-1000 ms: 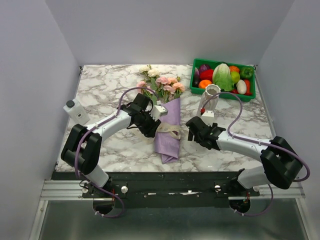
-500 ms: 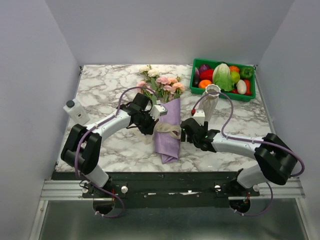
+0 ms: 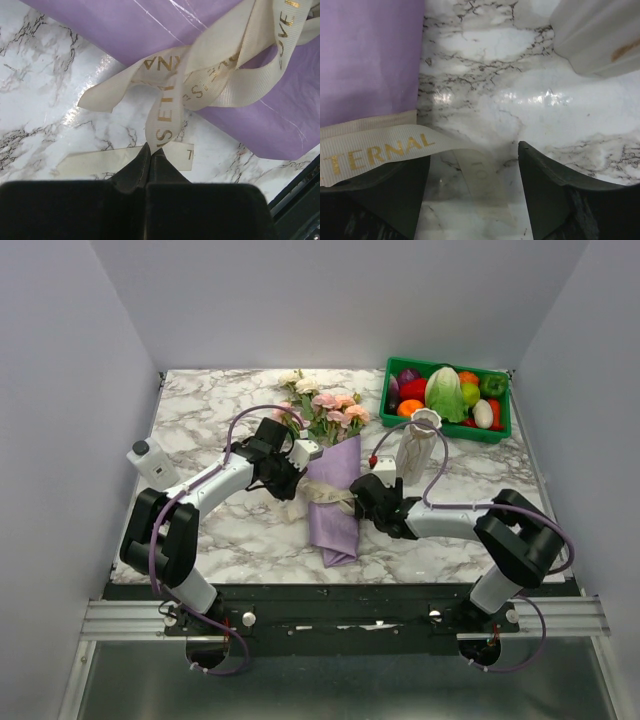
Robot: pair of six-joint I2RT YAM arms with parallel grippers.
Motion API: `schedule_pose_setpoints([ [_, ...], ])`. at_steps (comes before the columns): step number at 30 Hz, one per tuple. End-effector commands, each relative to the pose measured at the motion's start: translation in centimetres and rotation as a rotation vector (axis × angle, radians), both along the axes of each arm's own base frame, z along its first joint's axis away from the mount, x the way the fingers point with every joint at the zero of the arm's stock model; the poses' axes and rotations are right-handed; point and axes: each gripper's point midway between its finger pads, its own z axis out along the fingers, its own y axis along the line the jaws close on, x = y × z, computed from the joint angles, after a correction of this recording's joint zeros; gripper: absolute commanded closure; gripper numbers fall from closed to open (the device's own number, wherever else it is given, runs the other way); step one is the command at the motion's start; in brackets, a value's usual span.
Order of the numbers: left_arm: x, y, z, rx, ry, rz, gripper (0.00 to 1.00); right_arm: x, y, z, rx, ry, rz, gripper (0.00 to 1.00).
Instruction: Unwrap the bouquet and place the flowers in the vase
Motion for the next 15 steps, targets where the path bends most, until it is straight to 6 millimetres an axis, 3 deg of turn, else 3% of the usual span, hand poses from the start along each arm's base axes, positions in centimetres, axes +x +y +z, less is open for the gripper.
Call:
schedule_pose_setpoints([
  [1, 0.4, 0.4, 1.3, 0.013, -0.028, 0.025, 1.00, 1.2, -0.4, -0.6, -0.072, -0.046, -0.026, 0.27],
  [6, 0.4, 0.6, 1.6, 0.018, -0.032, 0.028, 1.00, 0.8, -0.4, -1.1, -0.069, -0.041, -0.023, 0.45],
  [8, 0.4, 0.6, 1.8, 0.020, -0.038, 0.031, 1.00, 0.2, -0.3, -1.0, -0.063, -0.040, -0.011, 0.58],
  [13, 0.9, 1.1, 2.6, 0.019, -0.058, 0.052, 1.00, -0.9, -0.4, 1.5, -0.009, -0.078, -0.024, 0.93],
  [15, 1.0, 1.4, 2.9, 0.019, -0.054, 0.067, 1.00, -2.3, -1.8, 1.5, -0.039, -0.050, -0.037, 0.99],
])
